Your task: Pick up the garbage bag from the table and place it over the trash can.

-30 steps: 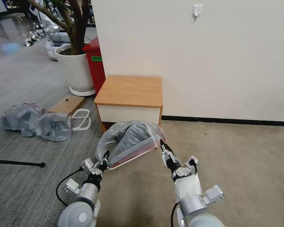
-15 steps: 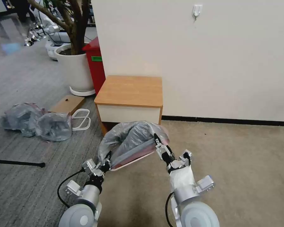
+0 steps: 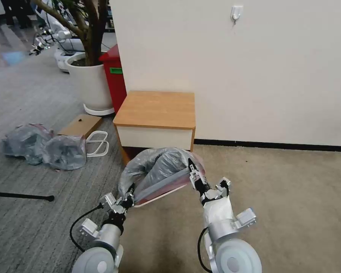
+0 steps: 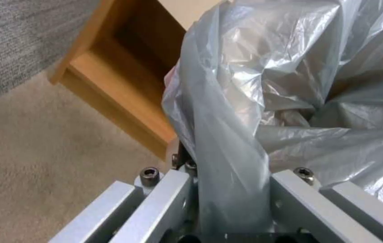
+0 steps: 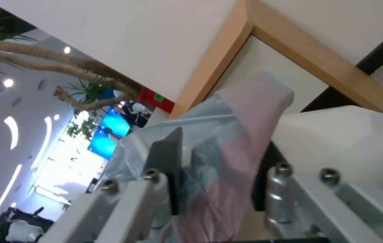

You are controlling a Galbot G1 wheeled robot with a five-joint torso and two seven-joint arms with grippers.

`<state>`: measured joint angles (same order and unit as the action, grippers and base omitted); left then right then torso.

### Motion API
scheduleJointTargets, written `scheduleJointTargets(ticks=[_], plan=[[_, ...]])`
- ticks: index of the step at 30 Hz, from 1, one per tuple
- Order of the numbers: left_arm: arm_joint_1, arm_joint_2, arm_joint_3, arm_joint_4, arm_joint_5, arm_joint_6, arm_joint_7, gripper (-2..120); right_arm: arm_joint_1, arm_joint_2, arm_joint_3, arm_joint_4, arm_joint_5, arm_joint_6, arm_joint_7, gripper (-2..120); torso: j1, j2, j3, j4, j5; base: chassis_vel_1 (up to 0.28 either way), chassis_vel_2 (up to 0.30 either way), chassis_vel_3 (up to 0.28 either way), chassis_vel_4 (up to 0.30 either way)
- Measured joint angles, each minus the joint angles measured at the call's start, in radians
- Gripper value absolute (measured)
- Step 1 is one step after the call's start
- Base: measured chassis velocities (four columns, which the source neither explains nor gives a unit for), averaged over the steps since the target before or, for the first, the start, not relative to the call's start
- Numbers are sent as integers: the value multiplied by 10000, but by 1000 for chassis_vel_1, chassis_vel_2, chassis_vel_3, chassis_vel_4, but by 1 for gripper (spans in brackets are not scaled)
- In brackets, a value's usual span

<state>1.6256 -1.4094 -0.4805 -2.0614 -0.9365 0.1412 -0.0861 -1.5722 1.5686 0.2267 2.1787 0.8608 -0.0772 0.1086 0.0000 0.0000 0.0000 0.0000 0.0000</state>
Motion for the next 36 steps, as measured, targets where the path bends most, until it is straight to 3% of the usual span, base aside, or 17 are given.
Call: scheduleJointTargets(ticks=[9,36], plan=[[-26,-3,1,17,1,-1,2,2,-3,17,25,3,-50,23,-34,2,0,0,0,1,0,0,0,0,0],[-186,-4,-121,83,-250,-6,-335,2,-331,-85,-237,275,-349,177,-117,0,0,0,0,0,0,0,0,0,0]])
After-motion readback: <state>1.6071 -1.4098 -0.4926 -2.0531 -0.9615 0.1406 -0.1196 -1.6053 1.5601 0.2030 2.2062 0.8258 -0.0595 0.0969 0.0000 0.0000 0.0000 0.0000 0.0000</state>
